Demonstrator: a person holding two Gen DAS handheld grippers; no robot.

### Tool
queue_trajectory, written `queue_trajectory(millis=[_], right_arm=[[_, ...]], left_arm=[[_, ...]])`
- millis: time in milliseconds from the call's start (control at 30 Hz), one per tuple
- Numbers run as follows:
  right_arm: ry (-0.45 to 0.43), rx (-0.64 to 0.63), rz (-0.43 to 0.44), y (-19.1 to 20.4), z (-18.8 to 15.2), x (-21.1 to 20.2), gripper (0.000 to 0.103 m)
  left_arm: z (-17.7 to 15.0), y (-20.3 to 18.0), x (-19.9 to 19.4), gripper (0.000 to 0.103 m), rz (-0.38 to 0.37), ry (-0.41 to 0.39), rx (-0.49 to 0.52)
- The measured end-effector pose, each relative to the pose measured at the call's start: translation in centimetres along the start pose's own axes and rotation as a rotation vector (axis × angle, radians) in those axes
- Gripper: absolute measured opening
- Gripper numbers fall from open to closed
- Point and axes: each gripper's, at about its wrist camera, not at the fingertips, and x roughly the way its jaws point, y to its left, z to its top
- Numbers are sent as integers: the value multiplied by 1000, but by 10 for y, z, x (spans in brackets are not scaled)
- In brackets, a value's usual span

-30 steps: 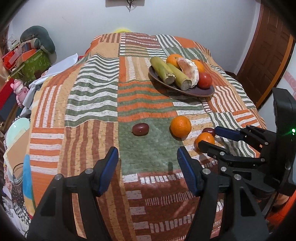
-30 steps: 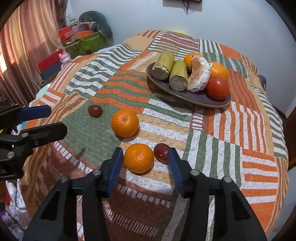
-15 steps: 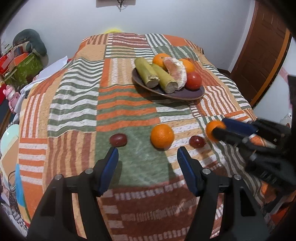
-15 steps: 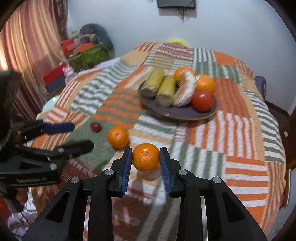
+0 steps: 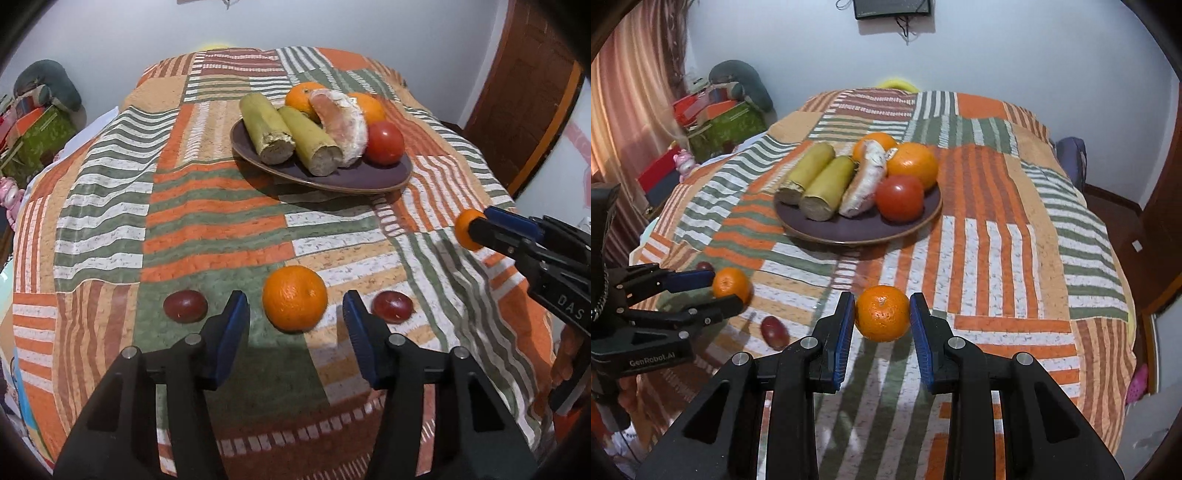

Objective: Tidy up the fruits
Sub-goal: 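Carry both mandarins onto the purple plate with the left and right tools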

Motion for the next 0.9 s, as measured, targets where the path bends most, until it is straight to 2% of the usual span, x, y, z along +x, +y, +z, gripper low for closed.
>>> queue_trajectory(millis=[133, 400, 667, 900], right_arm=[[2, 14, 12, -4, 0, 2, 28], [-15, 17, 26, -5, 6, 1, 28], [-53, 14, 30, -7, 25, 2, 28], [-83, 3, 49, -5, 45, 11, 28]], left_arm=[[0, 1, 6, 37, -18, 10, -9], [8, 2, -1, 37, -15, -13, -20], [40, -1, -17, 37, -48, -95, -23], [67, 1, -16, 37, -63, -139, -27]])
